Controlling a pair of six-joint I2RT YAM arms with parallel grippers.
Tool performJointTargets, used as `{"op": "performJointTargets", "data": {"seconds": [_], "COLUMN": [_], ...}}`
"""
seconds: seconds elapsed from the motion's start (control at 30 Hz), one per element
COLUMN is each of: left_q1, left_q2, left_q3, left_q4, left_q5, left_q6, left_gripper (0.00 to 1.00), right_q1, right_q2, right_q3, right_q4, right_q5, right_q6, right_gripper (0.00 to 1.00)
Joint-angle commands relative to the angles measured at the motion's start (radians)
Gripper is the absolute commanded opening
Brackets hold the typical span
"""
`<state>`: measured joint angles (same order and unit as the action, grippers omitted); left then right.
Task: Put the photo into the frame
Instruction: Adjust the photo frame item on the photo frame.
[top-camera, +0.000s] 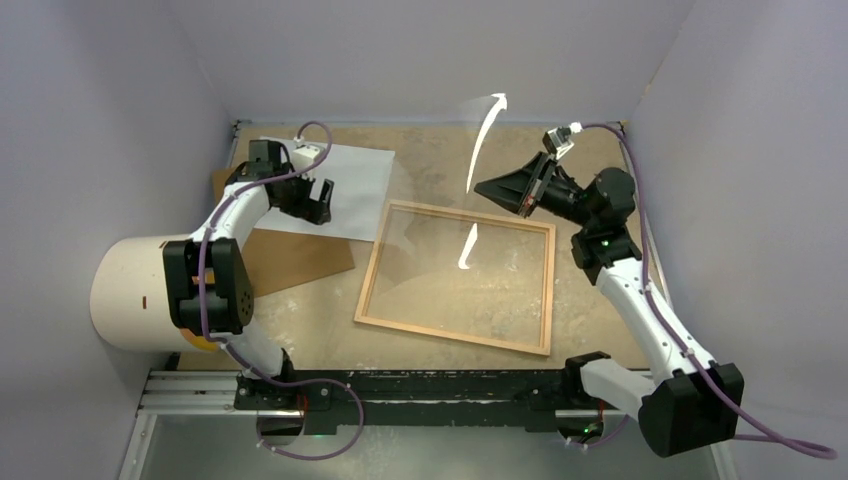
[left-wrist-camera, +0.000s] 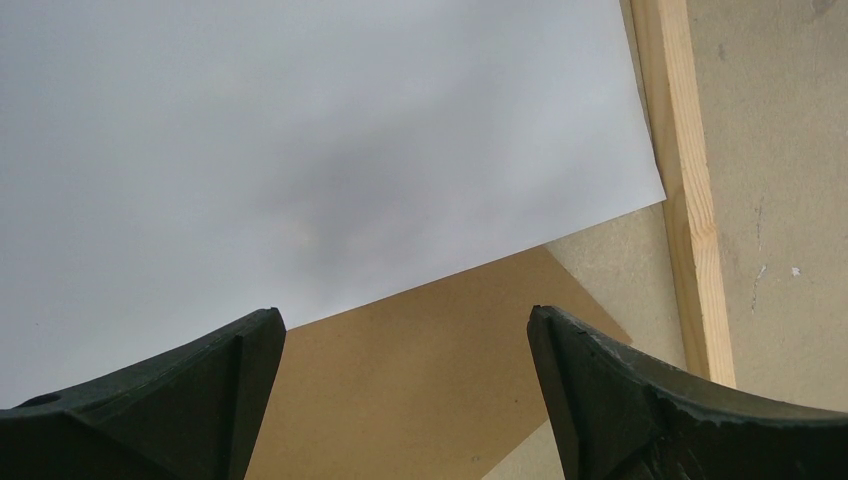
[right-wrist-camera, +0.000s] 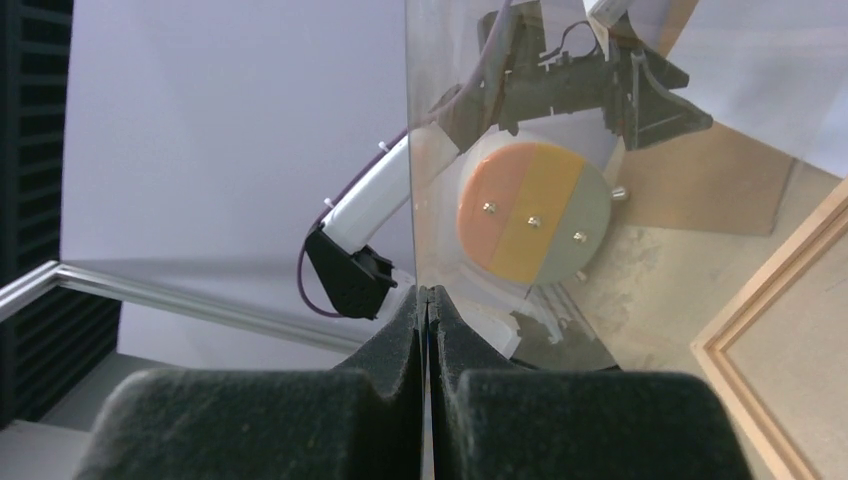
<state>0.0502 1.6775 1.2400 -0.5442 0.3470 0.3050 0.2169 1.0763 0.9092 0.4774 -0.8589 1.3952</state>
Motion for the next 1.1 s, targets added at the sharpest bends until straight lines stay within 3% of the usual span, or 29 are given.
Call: {"op": "performJointTargets", "data": {"seconds": [0.0,0.07,0.2,0.57,0.8,1.07], "left_q1": [0.005,0.005,0.003,-0.039,-0.113,-0.125], "left_q2": [-0.013,-0.001,0.011,0.037,0.067,0.092], "left_q3": [0.003,0.001,-0.006,-0.063,-0.084,-0.064], "left_q4": [0.013,0.012,0.007,0.026,0.053,0.050], "left_q5": [0.008,0.008,0.029,0.012,-0.027,-0.031], "left_q6": [-0.015,-0.012,-0.001,0.045,0.046,0.044], "left_gripper": [1.00,1.00,1.00,1.00,1.00,1.00], "right_q1": [0.001,0.001,0.001,-0.135,-0.239,-0.273], "right_q2": [-0.010,-0.015,-0.023,0.030,0.042,0.057], "right_q3": [-0.060,-0.096,-0.182,-0.297,-0.397,-0.425], "right_q4": [0.192,0.208,0.065,-0.495,-0.530,-0.481], "right_q5": [-0.071,-0.072,-0.059,0.064,0.073,0.124], "right_q6": [0.111,0.116,0.029,-0.510,-0.577,-0.614], "right_gripper": [0.00,0.00,0.00,0.00,0.00,0.00]}}
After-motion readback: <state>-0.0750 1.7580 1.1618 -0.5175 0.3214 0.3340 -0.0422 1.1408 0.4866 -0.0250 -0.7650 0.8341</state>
